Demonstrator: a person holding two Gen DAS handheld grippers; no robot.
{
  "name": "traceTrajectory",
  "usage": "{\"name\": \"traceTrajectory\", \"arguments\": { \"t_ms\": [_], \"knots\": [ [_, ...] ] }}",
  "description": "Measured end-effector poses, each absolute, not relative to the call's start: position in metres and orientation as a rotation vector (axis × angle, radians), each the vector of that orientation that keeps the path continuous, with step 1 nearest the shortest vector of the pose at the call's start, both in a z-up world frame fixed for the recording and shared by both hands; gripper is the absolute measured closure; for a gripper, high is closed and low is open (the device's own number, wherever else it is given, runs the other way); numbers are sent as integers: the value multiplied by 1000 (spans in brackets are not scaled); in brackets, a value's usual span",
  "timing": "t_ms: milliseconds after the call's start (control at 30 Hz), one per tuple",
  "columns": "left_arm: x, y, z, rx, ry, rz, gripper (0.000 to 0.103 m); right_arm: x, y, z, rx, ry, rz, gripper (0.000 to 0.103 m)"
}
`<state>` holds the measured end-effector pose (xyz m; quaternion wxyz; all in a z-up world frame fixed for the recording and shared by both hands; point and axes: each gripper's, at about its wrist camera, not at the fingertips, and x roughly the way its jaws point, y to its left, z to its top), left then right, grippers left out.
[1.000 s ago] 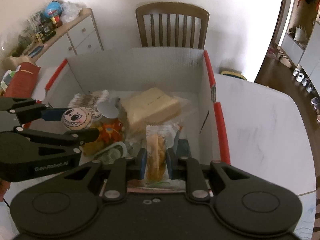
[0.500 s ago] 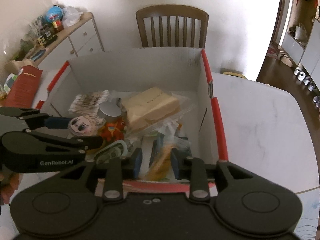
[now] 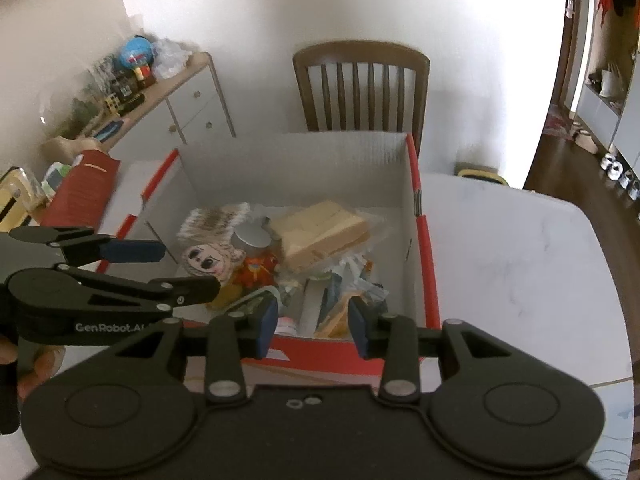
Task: Organize objects
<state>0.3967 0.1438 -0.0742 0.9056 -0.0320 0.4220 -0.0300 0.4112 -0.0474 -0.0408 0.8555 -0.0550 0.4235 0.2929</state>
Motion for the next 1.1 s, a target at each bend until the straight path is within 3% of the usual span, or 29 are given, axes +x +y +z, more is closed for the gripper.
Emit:
{"name": "traceTrajectory", "arguments": {
  "t_ms": [500,633,833,967,1100],
  "knots": [
    [339,120,-21,-2,716,-10,32,374,-73,-7,-101,790,662,62],
    [325,112,-12,17,686,5,27,365,-84,-3,-80,770,670,46],
    [305,99,-8,52,660,35,26,350,-97,-2,-86,748,690,46],
    [293,95,-8,37,663,44,26,339,-105,0,-94,721,708,36],
    [283,94,-8,10,656,44,17,331,-112,2,-91,703,716,33]
  ]
}}
